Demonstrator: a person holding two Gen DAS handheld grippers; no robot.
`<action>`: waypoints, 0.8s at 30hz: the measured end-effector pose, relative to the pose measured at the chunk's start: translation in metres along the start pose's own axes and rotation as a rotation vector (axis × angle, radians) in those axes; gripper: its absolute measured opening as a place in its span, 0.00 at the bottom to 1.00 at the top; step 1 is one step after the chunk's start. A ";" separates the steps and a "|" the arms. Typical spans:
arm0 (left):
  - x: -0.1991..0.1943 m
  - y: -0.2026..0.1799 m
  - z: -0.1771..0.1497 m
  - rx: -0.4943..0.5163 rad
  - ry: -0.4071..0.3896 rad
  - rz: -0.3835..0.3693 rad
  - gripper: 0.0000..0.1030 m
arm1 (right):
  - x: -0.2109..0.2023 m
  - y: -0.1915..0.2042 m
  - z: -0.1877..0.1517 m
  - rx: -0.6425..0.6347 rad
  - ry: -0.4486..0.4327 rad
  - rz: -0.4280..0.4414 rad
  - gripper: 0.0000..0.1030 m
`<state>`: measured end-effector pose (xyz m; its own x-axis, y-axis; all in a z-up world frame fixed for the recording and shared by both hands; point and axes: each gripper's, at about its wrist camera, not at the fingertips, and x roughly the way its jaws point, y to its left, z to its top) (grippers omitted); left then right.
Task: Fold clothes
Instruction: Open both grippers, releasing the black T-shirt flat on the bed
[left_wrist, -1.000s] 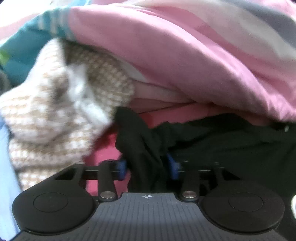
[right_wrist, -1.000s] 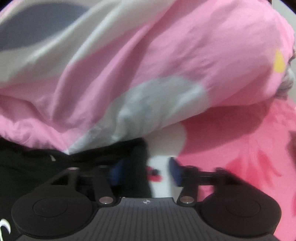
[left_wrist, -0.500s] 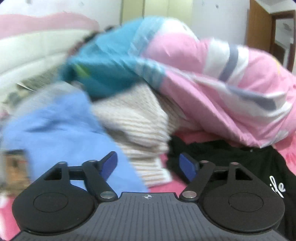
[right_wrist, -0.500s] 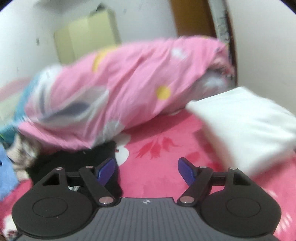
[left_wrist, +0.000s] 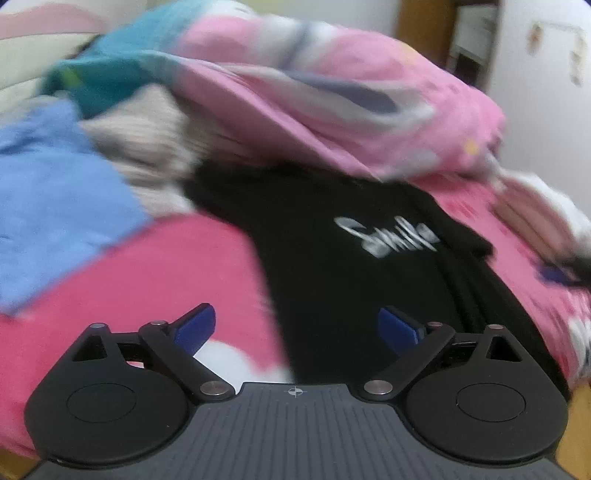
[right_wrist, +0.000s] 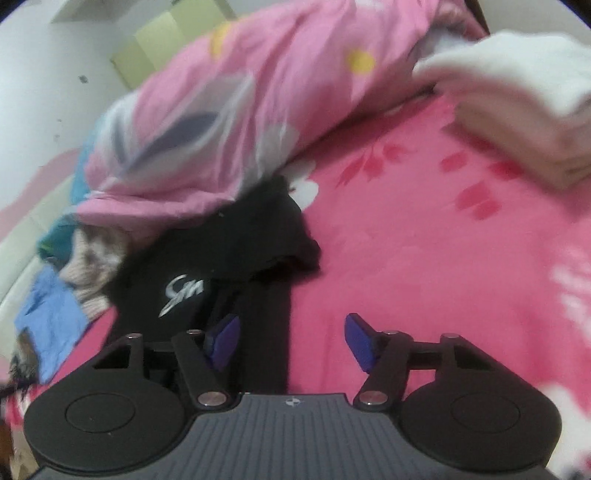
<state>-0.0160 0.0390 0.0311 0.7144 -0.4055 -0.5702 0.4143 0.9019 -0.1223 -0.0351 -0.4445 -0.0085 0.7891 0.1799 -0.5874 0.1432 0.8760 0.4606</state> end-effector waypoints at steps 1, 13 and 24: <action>0.008 -0.014 -0.006 0.057 -0.011 0.014 0.89 | 0.015 0.001 0.006 0.013 0.002 -0.015 0.61; 0.043 -0.048 -0.040 0.165 0.042 -0.014 0.72 | 0.131 0.013 0.047 0.026 0.064 -0.084 0.49; 0.040 -0.042 -0.043 0.178 0.057 -0.052 0.72 | 0.081 -0.011 0.110 0.026 -0.120 -0.169 0.06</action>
<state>-0.0292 -0.0087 -0.0217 0.6587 -0.4375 -0.6122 0.5466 0.8374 -0.0103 0.0931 -0.4885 0.0120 0.8179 -0.0246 -0.5748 0.2935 0.8772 0.3801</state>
